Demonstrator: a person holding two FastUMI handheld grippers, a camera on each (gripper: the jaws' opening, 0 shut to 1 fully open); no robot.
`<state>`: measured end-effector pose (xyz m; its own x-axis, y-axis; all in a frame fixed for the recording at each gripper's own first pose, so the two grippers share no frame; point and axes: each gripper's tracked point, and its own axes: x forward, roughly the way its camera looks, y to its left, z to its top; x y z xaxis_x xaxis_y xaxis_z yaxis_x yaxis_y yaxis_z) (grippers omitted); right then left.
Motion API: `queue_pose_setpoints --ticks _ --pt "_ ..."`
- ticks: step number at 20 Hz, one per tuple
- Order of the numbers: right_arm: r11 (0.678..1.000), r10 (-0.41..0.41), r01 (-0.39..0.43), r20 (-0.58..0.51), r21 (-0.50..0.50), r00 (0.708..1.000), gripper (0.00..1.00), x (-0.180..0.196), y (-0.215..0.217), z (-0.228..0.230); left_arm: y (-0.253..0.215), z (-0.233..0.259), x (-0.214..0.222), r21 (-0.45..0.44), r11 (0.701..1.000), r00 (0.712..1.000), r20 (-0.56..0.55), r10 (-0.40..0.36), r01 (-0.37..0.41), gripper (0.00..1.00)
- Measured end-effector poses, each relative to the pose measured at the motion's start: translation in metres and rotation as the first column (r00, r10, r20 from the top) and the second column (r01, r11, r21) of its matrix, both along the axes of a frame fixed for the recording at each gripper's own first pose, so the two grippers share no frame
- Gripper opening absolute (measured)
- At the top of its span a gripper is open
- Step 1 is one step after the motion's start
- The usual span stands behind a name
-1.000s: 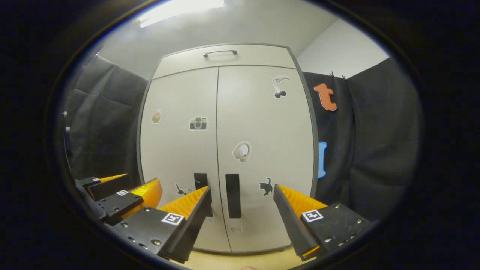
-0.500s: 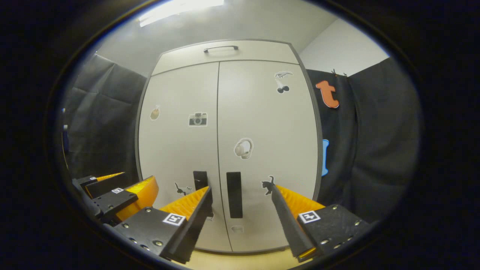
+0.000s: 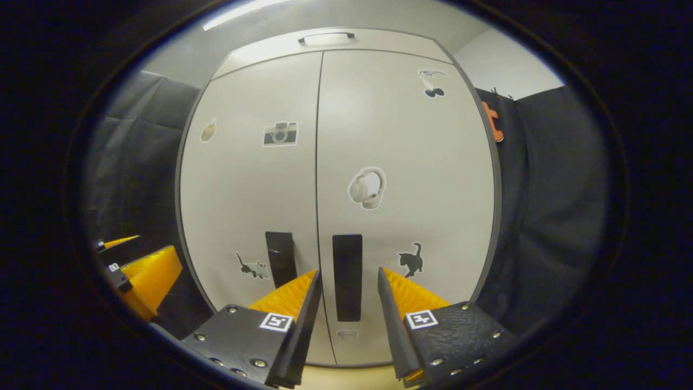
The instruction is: Open the right door of the double-door shoe cabinet with the right hand, and open the left door with the left hand.
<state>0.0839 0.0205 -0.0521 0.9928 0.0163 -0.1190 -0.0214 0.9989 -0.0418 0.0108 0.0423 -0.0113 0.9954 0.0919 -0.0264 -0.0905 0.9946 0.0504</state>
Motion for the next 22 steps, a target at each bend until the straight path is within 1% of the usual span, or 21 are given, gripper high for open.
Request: queue_pose_setpoints --ticks 1,2,3,4,7,9,10,11,12,13,14,15,16,20,21,22 --pt "1.0 0.001 -0.001 -0.002 -0.006 1.0 0.62 0.008 0.001 -0.004 0.003 0.0 0.001 0.006 1.0 1.0 0.0 0.008 -0.008 0.98" --pt "1.0 -0.018 0.018 0.004 -0.014 1.0 0.49 0.011 -0.003 -0.005 0.006 0.0 0.002 0.009 1.0 1.0 0.001 0.014 -0.014 0.98" --pt "1.0 -0.016 0.016 0.009 -0.019 1.0 0.36 0.014 -0.002 -0.005 0.009 0.0 0.004 0.011 1.0 1.0 0.0 0.018 -0.018 0.98" --pt "1.0 -0.017 0.018 0.018 -0.02 1.0 0.29 0.02 0.0 -0.004 0.011 -0.001 0.004 0.012 1.0 1.0 -0.001 0.022 -0.022 0.97" --pt "0.998 -0.033 0.035 0.035 -0.046 0.999 0.3 0.015 0.001 -0.004 0.015 -0.005 0.008 0.008 0.999 0.999 -0.012 0.033 -0.032 0.98" --pt "0.998 -0.041 0.043 0.038 -0.049 0.998 0.3 0.015 0.001 -0.004 0.015 -0.007 0.009 0.0 1.0 0.999 -0.021 0.03 -0.03 0.97" --pt "0.998 -0.042 0.044 0.038 -0.047 0.998 0.34 0.015 0.001 -0.003 0.015 -0.009 0.008 -0.004 1.0 0.999 -0.025 0.028 -0.028 0.99" --pt "0.998 -0.042 0.044 0.037 -0.043 0.998 0.34 0.015 0.001 -0.004 0.015 -0.01 0.007 -0.007 1.0 0.999 -0.029 0.026 -0.026 0.98" --pt "0.998 -0.056 0.058 0.038 -0.039 0.998 0.31 0.016 -0.002 -0.004 0.015 -0.011 0.008 -0.011 1.0 0.999 -0.032 0.024 -0.025 0.98" --pt "0.997 -0.067 0.069 0.042 -0.034 0.997 0.31 0.014 -0.005 -0.003 0.015 -0.011 0.008 -0.014 1.0 0.999 -0.035 0.023 -0.023 0.98" --pt "0.997 -0.063 0.064 0.038 -0.03 0.997 0.39 0.015 -0.004 -0.003 0.016 -0.013 0.007 -0.016 1.0 0.999 -0.037 0.023 -0.023 0.99" --pt "0.998 -0.06 0.061 0.036 -0.025 0.998 0.37 0.014 -0.004 -0.004 0.017 -0.014 0.007 -0.017 1.0 0.999 -0.04 0.025 -0.026 0.99" --pt "0.998 -0.057 0.057 0.036 -0.019 0.998 0.42 0.014 -0.004 -0.003 0.018 -0.016 0.007 -0.016 0.999 0.999 -0.044 0.029 -0.03 0.98" --pt "0.999 -0.04 0.039 0.022 0.029 0.999 0.43 0.011 -0.003 -0.003 0.026 -0.023 0.004 -0.024 0.998 0.997 -0.06 0.048 -0.05 0.98" --pt "0.999 -0.042 0.041 0.024 0.025 0.999 0.4 0.013 -0.005 -0.004 0.028 -0.024 0.004 -0.027 0.998 0.997 -0.065 0.052 -0.053 0.98" --pt "0.999 -0.025 0.025 0.012 0.03 1.0 0.43 0.015 -0.002 -0.006 0.029 -0.026 0.002 -0.031 0.998 0.996 -0.068 0.054 -0.057 0.98"
